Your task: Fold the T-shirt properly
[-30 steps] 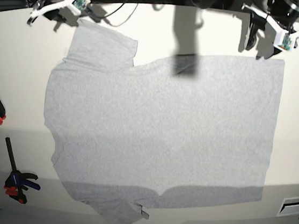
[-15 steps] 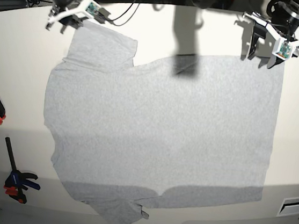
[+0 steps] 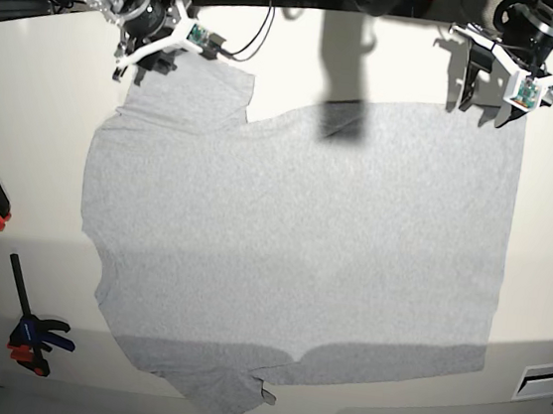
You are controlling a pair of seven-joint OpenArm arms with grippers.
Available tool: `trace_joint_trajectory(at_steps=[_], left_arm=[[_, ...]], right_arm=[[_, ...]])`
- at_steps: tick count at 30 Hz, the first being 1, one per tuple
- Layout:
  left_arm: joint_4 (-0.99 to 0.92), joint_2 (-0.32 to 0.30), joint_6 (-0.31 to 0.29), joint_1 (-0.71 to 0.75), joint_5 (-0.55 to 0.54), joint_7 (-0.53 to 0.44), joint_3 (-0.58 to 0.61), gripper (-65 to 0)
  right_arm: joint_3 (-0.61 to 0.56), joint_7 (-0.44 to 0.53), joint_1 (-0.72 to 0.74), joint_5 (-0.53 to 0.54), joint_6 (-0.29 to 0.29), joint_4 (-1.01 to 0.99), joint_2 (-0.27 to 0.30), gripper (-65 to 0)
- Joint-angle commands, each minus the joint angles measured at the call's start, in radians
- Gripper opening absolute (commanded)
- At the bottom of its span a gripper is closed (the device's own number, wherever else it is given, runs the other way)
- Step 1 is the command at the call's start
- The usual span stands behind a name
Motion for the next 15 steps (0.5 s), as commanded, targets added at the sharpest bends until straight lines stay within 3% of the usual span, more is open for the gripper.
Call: trace_joint_trajectory(at_steps=[1, 4, 7, 11, 15], left_arm=[[0.016, -0.006, 0.003, 0.009, -0.008, -0.027, -0.006, -34.0], [0.016, -0.006, 0.002, 0.006, -0.008, -0.027, -0.005, -34.0], [0.016, -0.006, 0.003, 0.001, -0.008, -0.027, -0.005, -34.0], [0.016, -0.006, 0.003, 0.001, -0.008, -0.027, -0.006, -34.0], [0.016, -0.006, 0.003, 0.001, -0.008, -0.027, -0.006, -34.0]], right_arm=[[0.002, -0.057, 0.005, -0.011, 0.015, -0.014, 0.011, -35.1], [0.002, -0.098, 0.02, -0.011, 0.016, -0.023, 0.021, -35.1], [0.002, -0.098, 0.019, -0.011, 0.022, -0.023, 0.054, -35.1], [0.002, -0.101, 0.019, -0.01, 0.074, -0.023, 0.111, -37.6], [0.002, -0.067, 0.019, -0.007, 0.075, -0.024, 0.139, -39.0]])
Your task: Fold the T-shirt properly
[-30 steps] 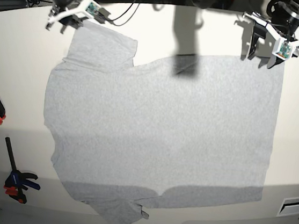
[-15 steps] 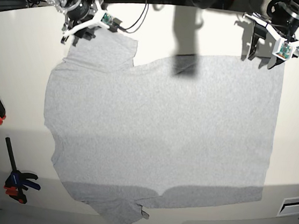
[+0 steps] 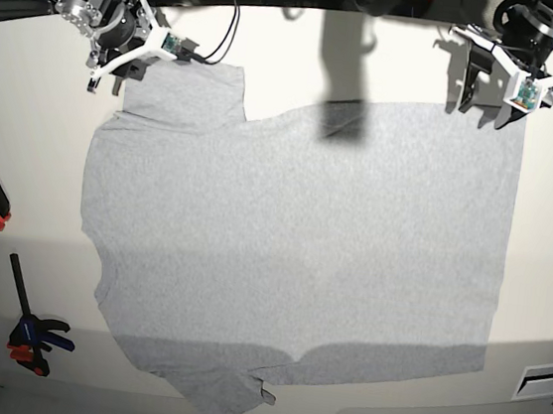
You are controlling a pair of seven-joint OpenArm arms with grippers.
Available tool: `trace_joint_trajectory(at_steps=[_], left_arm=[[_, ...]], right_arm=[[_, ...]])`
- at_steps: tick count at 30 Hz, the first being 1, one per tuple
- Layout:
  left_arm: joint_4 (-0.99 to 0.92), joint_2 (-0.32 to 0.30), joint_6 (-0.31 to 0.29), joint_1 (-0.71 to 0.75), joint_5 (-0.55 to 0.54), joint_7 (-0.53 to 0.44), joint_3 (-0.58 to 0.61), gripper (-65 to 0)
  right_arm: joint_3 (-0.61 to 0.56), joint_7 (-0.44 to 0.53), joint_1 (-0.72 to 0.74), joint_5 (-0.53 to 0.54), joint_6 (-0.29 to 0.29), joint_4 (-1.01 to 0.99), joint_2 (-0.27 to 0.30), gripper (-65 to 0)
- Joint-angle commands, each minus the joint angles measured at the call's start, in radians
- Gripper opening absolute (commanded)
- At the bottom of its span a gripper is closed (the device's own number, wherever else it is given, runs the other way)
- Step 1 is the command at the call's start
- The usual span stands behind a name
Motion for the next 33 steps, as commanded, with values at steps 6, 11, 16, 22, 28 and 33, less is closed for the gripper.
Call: trace_joint_trajectory(at_steps=[6, 11, 16, 22, 28, 33], left_arm=[[0.016, -0.006, 0.003, 0.006, -0.009, -0.028, -0.006, -34.0], [0.016, -0.006, 0.002, 0.006, -0.009, -0.029, -0.006, -34.0], [0.016, -0.006, 0.002, 0.006, -0.009, -0.071, -0.005, -34.0], [0.016, -0.006, 0.001, 0.006, -0.009, -0.14, -0.005, -34.0], [0.016, -0.006, 0.001, 0.006, -0.009, -0.13, -0.005, -34.0], [0.016, -0.006, 0.0, 0.006, -0.008, -0.09, -0.005, -34.0]], right_arm=[[-0.034, 0.059, -0.002, -0.003, 0.023, -0.062, 0.015, -43.0], [-0.117, 0.063, -0.002, -0.014, -0.019, -0.132, 0.006, -43.0], [-0.176, 0.063, -0.003, -0.13, -0.076, -0.15, -0.018, -43.0], [-0.194, 0.033, -0.003, -0.082, -0.078, -0.15, -0.018, -46.7], [-0.194, 0.008, -0.003, -0.074, -0.078, -0.15, -0.018, -46.6], [-0.194, -0.011, -0.003, -0.073, -0.078, -0.15, -0.018, -65.0]])
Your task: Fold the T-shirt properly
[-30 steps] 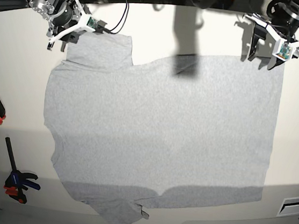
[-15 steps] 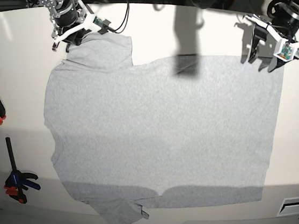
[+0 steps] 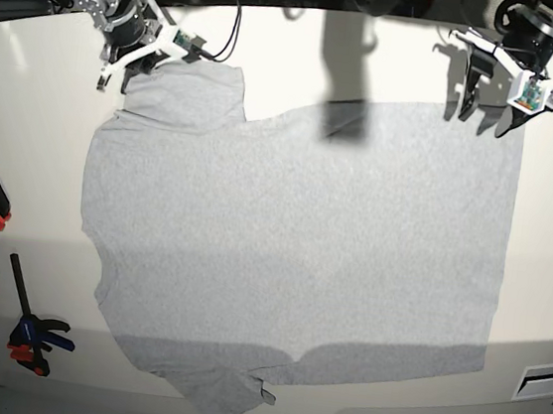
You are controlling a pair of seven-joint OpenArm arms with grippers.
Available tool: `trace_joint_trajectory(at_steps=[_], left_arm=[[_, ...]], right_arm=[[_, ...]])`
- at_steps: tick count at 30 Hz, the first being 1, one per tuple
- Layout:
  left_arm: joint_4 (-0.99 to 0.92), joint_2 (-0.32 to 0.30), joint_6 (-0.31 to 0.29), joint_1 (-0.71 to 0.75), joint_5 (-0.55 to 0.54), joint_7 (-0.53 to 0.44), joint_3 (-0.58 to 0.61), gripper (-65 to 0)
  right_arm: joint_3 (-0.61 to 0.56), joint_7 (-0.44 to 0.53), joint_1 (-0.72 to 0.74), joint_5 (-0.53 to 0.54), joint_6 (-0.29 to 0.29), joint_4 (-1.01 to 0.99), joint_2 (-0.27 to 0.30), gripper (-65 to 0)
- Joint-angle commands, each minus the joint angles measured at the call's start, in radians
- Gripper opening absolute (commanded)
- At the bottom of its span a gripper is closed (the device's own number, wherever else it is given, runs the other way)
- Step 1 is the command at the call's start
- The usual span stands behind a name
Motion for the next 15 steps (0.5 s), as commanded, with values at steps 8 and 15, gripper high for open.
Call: trace_joint_trajectory(at_steps=[8, 15], left_arm=[[0.015, -0.133, -0.131, 0.003, -0.008, 0.144, -0.005, -34.1], [-0.064, -0.293, -0.137, 0.004, 0.108, 0.129, -0.004, -43.4]], right_arm=[[-0.017, -0.078, -0.027, 0.085, 0.117, -0.048, 0.003, -65.0], [-0.017, -0.086, -0.027, 0.084, 0.117, -0.048, 0.003, -65.0]])
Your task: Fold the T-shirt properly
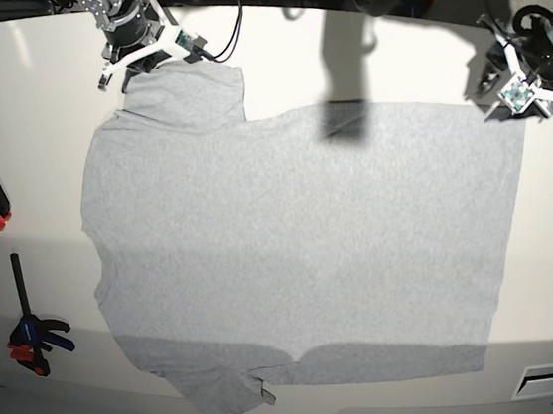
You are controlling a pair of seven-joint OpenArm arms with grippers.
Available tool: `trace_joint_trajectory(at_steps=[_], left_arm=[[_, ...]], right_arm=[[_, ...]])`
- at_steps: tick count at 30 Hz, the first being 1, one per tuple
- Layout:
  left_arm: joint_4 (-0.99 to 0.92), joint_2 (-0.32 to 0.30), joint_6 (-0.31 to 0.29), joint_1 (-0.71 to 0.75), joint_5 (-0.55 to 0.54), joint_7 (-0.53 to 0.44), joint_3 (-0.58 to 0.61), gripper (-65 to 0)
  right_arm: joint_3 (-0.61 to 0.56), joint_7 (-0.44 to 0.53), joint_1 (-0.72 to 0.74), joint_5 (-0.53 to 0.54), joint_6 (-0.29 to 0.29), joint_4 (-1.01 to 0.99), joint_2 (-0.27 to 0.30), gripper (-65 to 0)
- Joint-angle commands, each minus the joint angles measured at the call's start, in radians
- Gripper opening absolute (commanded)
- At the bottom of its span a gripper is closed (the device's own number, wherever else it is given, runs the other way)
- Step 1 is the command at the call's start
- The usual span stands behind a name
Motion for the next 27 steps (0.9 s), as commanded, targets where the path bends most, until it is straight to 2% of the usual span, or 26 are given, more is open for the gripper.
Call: trace_joint_trajectory(at_steps=[1, 3, 5, 8, 10, 16, 20, 22, 25, 27], left_arm=[[-0.013, -0.029, -0.007, 0.005, 0.019, -0.034, -0.005, -46.3], [-0.064, -0.057, -0.03, 0.005, 0.077, -0.106, -0.005, -47.6], [-0.107, -0.073, -0.032, 0.004, 0.153, -0.208, -0.005, -46.3], [-0.15, -0.075, -0.032, 0.004, 0.248, -0.36, -0.005, -38.1], [-0.177, -0.075, -0.032, 0.004, 0.276, -0.425, -0.005, -34.8], [-0.288, -0.108, -0.028, -0.006, 0.277, -0.473, -0.005, -34.9], [-0.353, -0.108, -0.026, -0.067, 0.277, -0.468, -0.001, -35.6], [-0.369, -0.108, 0.003, -0.097, 0.296, -0.463, 0.025, -35.6], [-0.384, -0.109, 0.068, -0.134, 0.404, -0.458, 0.127, -35.6], [-0.393, -0.109, 0.121, -0.154, 0.478, -0.412, 0.205, -35.6]], right_arm=[[-0.017, -0.072, -0.029, 0.086, 0.117, -0.048, 0.006, -65.0], [-0.017, -0.072, -0.029, 0.086, 0.117, -0.048, 0.006, -65.0], [-0.017, -0.072, -0.029, 0.086, 0.117, -0.048, 0.006, -65.0], [-0.017, -0.072, -0.029, 0.086, 0.117, -0.048, 0.006, -65.0], [-0.017, -0.075, -0.029, 0.086, 0.117, -0.048, 0.006, -65.0], [-0.017, -0.082, -0.029, 0.086, 0.117, -0.048, 0.006, -65.0], [-0.017, -0.082, -0.029, 0.086, 0.117, -0.048, 0.006, -65.0], [-0.017, -0.082, -0.029, 0.086, 0.117, -0.048, 0.006, -65.0], [-0.017, -0.082, -0.029, 0.086, 0.117, -0.048, 0.006, -65.0], [-0.017, -0.084, -0.029, 0.086, 0.117, -0.048, 0.006, -65.0]])
